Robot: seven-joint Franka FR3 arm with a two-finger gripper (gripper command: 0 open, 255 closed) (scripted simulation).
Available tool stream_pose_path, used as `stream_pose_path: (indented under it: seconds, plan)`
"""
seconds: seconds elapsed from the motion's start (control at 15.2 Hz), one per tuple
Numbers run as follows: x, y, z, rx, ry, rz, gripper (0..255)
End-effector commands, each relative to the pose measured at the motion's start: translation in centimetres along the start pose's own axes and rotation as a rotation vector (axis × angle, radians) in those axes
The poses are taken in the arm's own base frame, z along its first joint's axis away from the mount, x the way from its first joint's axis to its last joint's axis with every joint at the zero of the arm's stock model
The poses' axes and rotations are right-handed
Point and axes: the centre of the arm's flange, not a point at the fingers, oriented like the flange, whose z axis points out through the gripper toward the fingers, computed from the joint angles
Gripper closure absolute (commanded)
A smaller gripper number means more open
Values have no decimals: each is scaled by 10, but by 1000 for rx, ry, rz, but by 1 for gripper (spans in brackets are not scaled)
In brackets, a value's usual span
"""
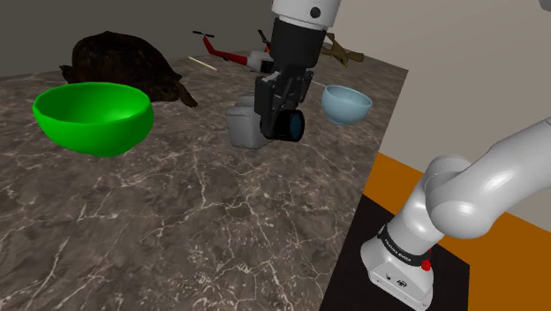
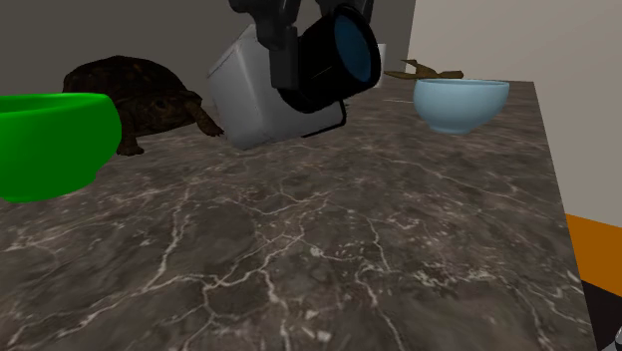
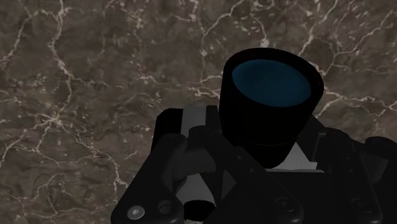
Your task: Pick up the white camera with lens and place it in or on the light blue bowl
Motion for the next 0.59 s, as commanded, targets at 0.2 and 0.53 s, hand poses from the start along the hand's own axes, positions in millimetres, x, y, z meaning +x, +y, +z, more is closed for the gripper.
stream_pose_path:
  seconds: [0.2,0.53]
  plan:
    - [-1,1,-27,0,1,0,255]
    - [-1,1,-54,0,1,0,255]
